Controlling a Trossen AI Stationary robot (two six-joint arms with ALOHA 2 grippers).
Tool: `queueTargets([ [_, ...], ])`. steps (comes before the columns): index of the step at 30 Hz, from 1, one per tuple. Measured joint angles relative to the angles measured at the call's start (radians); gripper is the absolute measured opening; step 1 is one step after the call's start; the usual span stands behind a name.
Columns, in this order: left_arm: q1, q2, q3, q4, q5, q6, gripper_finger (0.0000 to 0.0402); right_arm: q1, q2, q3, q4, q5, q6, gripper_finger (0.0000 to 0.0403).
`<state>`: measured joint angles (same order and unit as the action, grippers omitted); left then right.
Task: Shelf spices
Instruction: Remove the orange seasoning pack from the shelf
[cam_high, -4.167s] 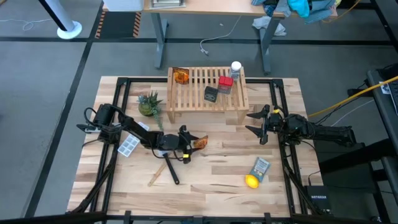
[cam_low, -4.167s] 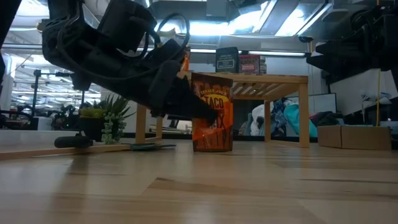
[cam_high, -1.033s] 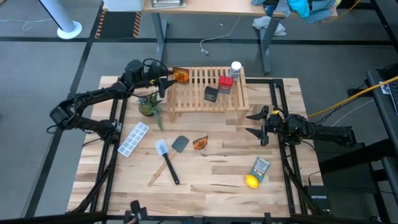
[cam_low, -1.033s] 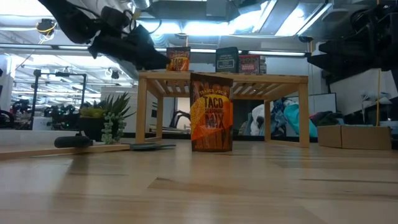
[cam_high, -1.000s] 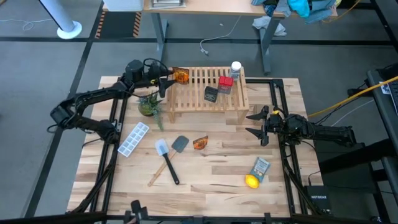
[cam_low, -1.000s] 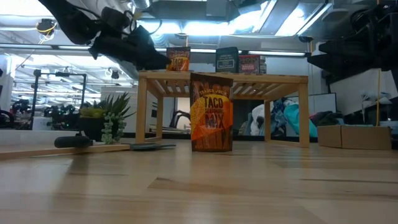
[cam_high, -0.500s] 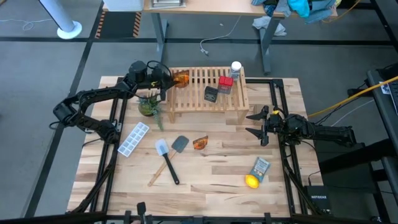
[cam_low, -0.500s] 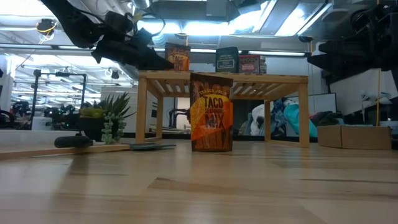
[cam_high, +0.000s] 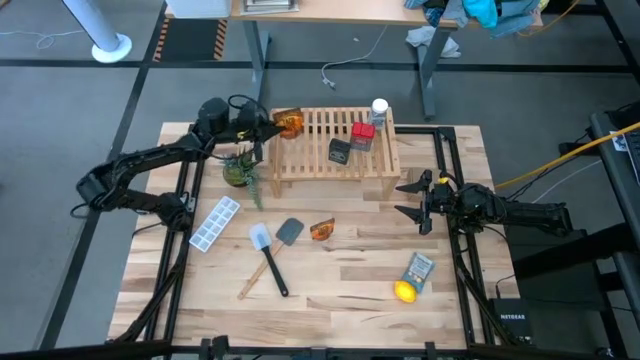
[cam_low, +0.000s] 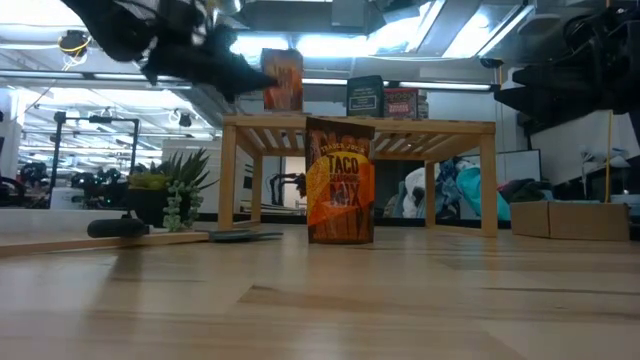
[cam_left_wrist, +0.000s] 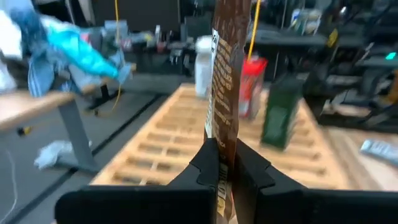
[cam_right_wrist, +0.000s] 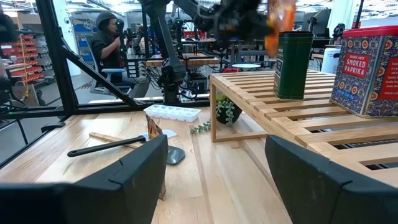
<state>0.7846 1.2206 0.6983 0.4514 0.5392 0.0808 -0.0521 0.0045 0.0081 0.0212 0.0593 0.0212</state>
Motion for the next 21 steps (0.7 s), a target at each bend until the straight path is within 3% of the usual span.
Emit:
queueTargets([
  [3, -0.022, -0.110, 0.000, -0.059, 0.000, -0.013, 0.0007, 0.000, 0.000, 0.000, 0.000, 0.000, 0.000, 0.0277],
  [6, -0.055, -0.241, 0.000, -0.220, -0.023, 0.000, 0.0007, 0.000, 0.000, 0.000, -0.001, 0.000, 0.000, 0.0277],
  [13, -0.264, -0.544, -0.022, -0.685, -0.251, 0.015, 0.0006, 0.000, 0.000, 0.000, -0.001, 0.000, 0.000, 0.0277],
  [21, -0.573, -0.766, -0.135, -0.718, -0.503, -0.104, 0.0006, 0.000, 0.000, 0.000, -0.001, 0.000, 0.000, 0.0277],
])
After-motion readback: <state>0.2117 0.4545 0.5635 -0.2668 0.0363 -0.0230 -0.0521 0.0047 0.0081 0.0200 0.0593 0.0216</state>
